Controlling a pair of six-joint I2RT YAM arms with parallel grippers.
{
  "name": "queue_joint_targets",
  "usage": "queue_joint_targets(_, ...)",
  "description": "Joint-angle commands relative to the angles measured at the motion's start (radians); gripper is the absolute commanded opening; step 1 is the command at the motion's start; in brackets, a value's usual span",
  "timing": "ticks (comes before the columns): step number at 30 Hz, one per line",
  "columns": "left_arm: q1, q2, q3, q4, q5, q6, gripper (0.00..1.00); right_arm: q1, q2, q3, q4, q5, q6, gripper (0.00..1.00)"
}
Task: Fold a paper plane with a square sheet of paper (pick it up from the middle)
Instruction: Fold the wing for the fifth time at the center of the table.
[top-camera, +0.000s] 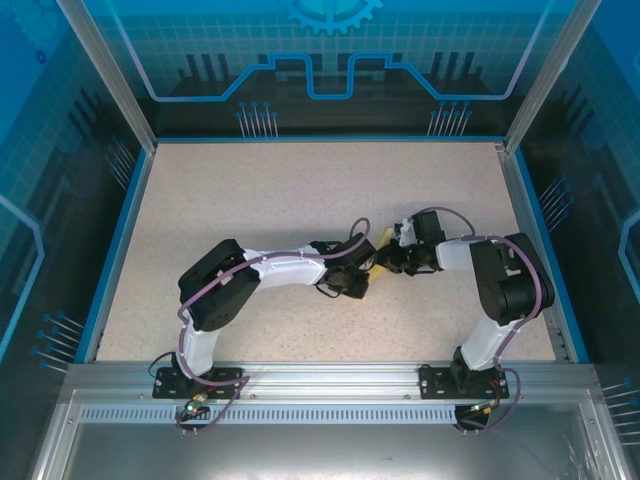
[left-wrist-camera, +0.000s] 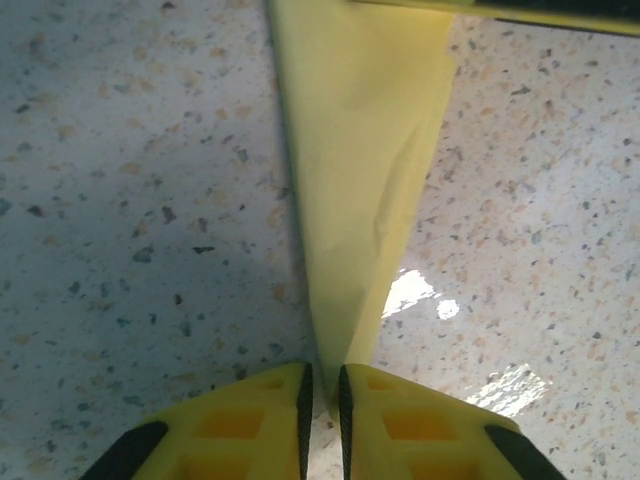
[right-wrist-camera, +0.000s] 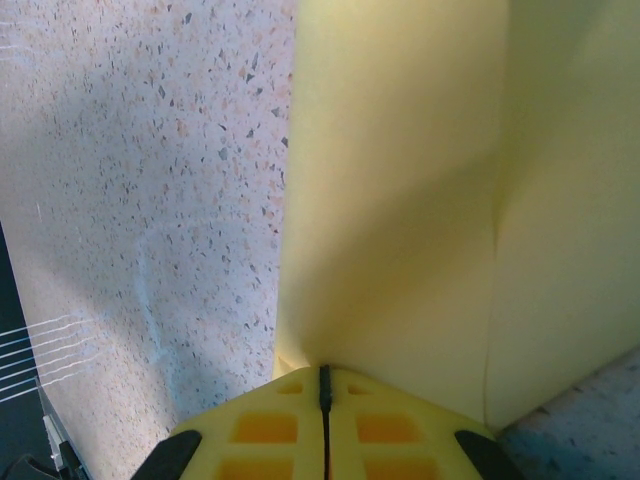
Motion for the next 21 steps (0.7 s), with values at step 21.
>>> queue_joint_targets(21,-0.068,0.088,0.097,-0.261,-0.355,0.159,0.03,-0.004,-0.031,-0.021,-0.122,0.099,-0.029,0.08)
